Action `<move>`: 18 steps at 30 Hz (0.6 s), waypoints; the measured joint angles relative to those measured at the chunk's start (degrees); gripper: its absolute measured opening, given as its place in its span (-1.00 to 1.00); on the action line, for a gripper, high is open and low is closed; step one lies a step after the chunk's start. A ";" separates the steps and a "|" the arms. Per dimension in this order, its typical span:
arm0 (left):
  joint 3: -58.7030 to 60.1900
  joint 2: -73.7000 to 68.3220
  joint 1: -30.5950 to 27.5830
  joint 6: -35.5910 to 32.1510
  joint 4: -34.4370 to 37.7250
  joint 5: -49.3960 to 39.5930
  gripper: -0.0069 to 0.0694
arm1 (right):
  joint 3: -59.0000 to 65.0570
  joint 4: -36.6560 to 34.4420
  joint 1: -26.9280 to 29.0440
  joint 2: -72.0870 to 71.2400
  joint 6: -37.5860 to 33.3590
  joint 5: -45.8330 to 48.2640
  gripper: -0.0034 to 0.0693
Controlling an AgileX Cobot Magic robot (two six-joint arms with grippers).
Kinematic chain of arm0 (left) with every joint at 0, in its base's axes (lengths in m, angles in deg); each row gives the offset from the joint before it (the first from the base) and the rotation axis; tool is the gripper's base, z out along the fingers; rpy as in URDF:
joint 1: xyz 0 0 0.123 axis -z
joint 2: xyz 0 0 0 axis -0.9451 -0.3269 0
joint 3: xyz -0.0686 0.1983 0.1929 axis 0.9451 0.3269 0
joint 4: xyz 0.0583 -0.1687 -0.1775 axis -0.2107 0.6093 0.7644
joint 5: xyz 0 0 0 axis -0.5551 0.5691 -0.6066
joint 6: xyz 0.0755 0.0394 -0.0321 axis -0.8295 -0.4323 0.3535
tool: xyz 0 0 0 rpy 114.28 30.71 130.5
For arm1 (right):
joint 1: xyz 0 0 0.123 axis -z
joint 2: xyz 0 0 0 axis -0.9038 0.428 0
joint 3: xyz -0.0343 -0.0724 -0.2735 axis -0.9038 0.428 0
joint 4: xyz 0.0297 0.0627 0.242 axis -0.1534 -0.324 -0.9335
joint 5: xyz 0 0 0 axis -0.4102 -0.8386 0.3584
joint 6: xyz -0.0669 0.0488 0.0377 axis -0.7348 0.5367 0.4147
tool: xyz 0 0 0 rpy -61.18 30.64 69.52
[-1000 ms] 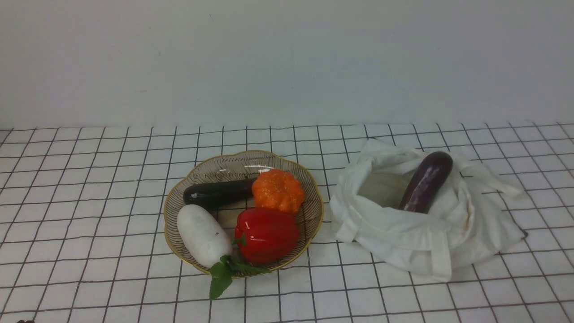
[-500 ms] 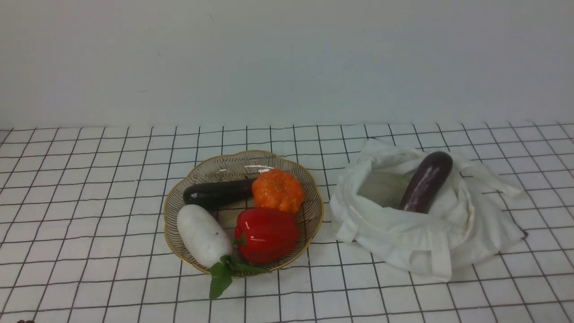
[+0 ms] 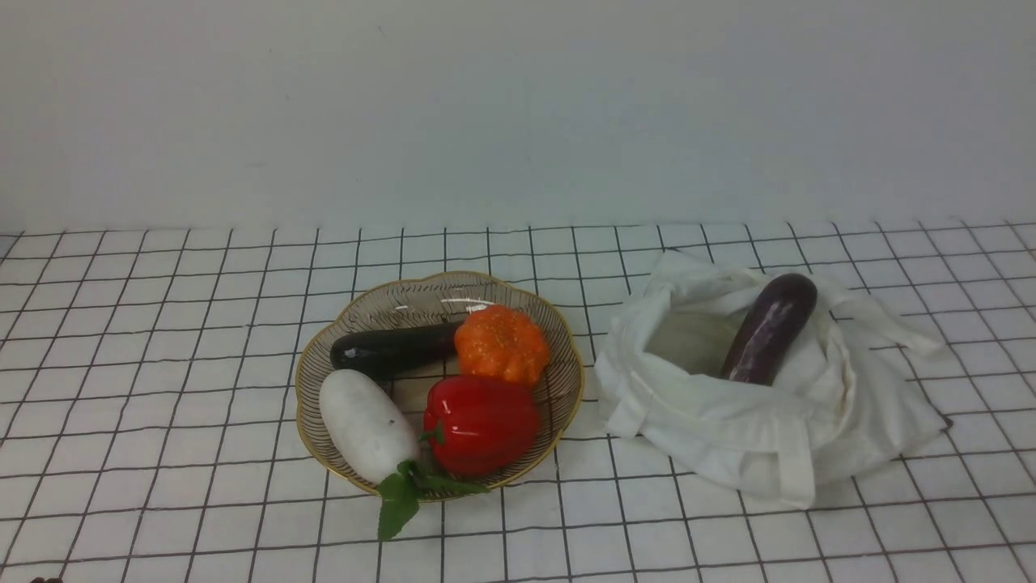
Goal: Take vegetables from bag on white checkered tablecloth place on plate.
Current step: 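Reach into the white cloth bag and grasp a vegetable inside with the right gripper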
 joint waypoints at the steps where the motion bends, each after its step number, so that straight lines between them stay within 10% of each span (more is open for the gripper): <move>1: 0.00 0.00 0.00 0.00 0.00 0.00 -0.84 | 0.00 -1.83 0.00 0.00 1.07 -1.68 -0.94; 18: 0.00 0.00 0.00 0.00 0.00 0.00 -0.84 | -5.59 -3.48 -1.21 0.53 6.66 -1.23 -0.94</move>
